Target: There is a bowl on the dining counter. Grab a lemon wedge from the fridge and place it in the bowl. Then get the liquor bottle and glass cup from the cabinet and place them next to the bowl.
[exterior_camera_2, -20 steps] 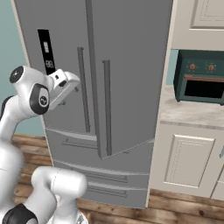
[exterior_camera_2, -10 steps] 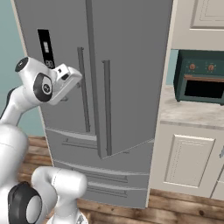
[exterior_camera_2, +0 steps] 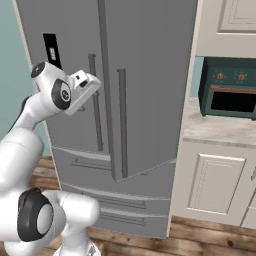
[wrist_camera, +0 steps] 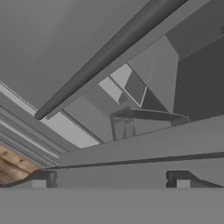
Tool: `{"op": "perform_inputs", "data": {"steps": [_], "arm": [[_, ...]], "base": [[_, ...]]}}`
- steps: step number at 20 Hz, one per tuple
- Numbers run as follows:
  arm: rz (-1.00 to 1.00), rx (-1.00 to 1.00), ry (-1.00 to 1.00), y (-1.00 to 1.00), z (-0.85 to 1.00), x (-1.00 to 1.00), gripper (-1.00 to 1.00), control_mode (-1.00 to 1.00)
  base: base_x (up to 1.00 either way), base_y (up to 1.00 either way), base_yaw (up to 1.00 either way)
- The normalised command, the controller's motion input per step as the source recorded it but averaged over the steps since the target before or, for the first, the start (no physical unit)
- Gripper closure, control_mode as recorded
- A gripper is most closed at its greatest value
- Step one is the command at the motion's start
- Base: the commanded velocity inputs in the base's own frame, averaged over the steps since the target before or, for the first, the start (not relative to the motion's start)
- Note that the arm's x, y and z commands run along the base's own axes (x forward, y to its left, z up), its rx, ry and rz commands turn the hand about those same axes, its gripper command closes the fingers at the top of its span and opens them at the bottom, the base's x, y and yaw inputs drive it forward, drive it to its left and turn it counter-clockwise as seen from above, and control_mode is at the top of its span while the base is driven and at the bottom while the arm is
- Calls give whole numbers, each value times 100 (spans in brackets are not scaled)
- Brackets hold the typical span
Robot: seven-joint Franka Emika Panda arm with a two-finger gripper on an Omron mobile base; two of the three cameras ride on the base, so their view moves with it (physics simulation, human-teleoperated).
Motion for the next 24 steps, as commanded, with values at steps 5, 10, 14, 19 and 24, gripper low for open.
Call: {"op": "perform_inputs", "data": {"steps": [5,10,14,19,24], "arm": [[0,0,0,-1,-8,44,-100,-100],[0,0,0,-14,-6,20,-100,-100],[-2,1,0,-51,-11,-5,-100,-100],[-5,3,0,-62,-14,-10,-100,-100],[-5,3,0,-67,-11,-11,-100,-100]], "base": [[0,0,0],[0,0,0],[0,0,0],[0,0,0],[0,0,0]]}}
